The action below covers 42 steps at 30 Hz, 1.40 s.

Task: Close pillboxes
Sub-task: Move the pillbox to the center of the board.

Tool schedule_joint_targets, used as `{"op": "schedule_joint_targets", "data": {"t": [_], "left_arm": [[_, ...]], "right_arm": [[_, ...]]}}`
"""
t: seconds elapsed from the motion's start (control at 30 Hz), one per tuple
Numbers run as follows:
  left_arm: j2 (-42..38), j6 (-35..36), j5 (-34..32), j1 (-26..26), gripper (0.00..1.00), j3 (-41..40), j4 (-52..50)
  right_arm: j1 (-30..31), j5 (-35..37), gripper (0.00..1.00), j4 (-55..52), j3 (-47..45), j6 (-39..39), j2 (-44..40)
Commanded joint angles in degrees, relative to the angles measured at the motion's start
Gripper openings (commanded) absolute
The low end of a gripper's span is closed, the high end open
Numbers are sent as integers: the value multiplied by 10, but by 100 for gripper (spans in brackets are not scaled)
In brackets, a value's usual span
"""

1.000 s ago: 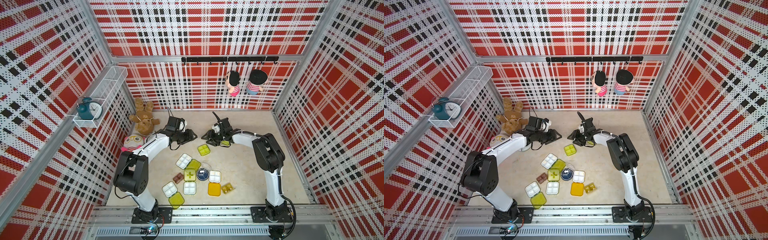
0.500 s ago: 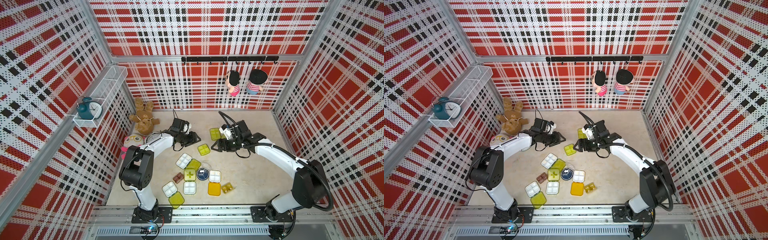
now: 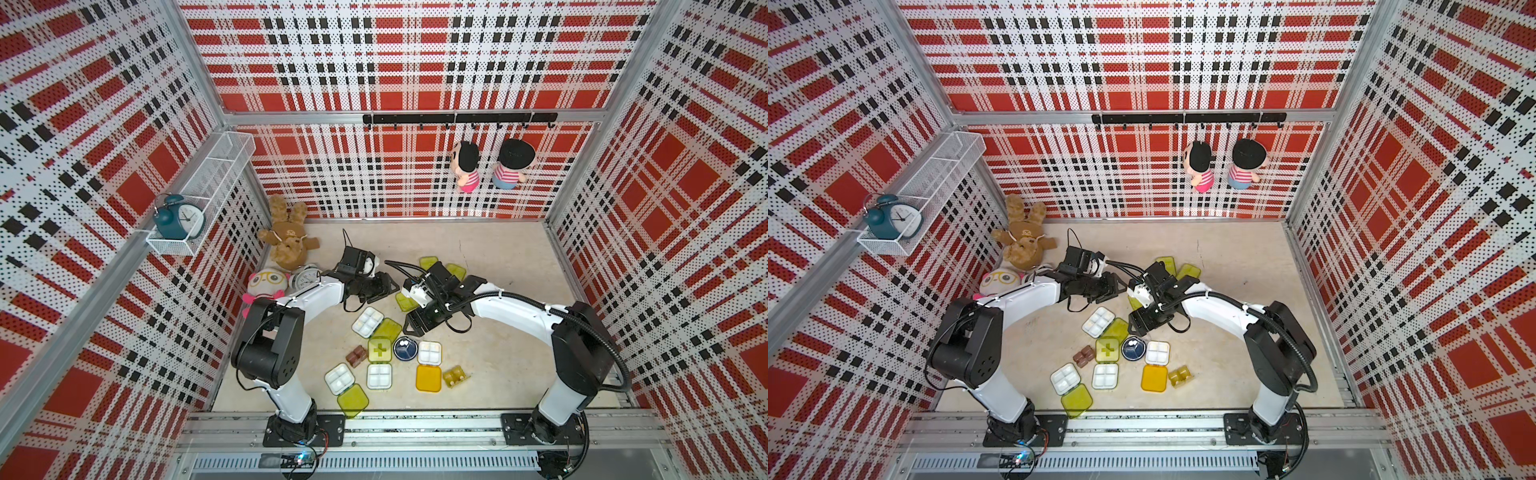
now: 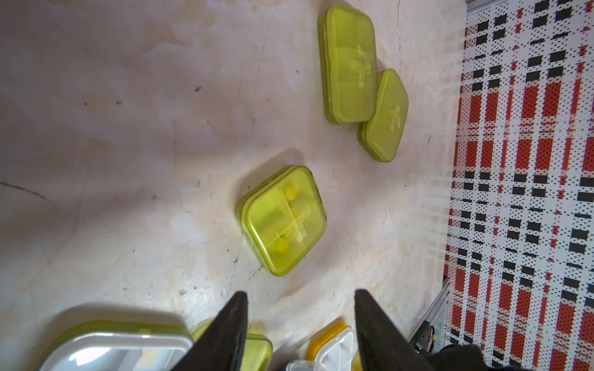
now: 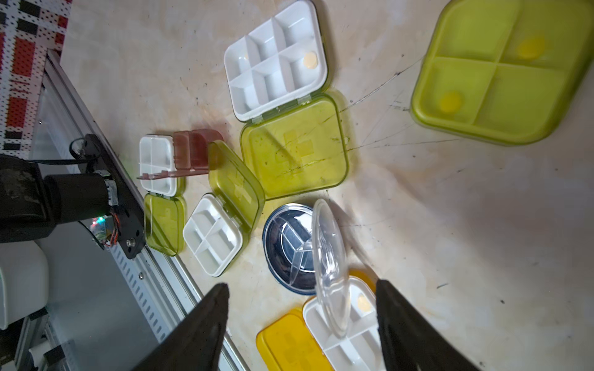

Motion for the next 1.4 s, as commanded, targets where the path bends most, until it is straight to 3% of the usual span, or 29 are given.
{"op": "schedule_joint_targets", "data": {"t": [0.0, 0.53, 0.83, 1.2, 1.37], "left_arm": [[-22, -1, -4, 4, 56, -9, 16], [-29, -6, 1, 1, 56, -32, 22], [-31, -14, -3, -5, 57, -32, 29], [-21, -22, -12, -24, 57, -24, 32], [-13, -29, -22, -41, 57, -15, 34]], "right_arm": [[8, 24, 69, -14, 6, -23, 11], [42, 138, 30, -40, 15, -5, 20], [46, 190, 15, -44, 5, 5, -12], [45, 221, 0, -39, -11, 16, -46], [45, 259, 0, -47, -21, 29, -63]]}}
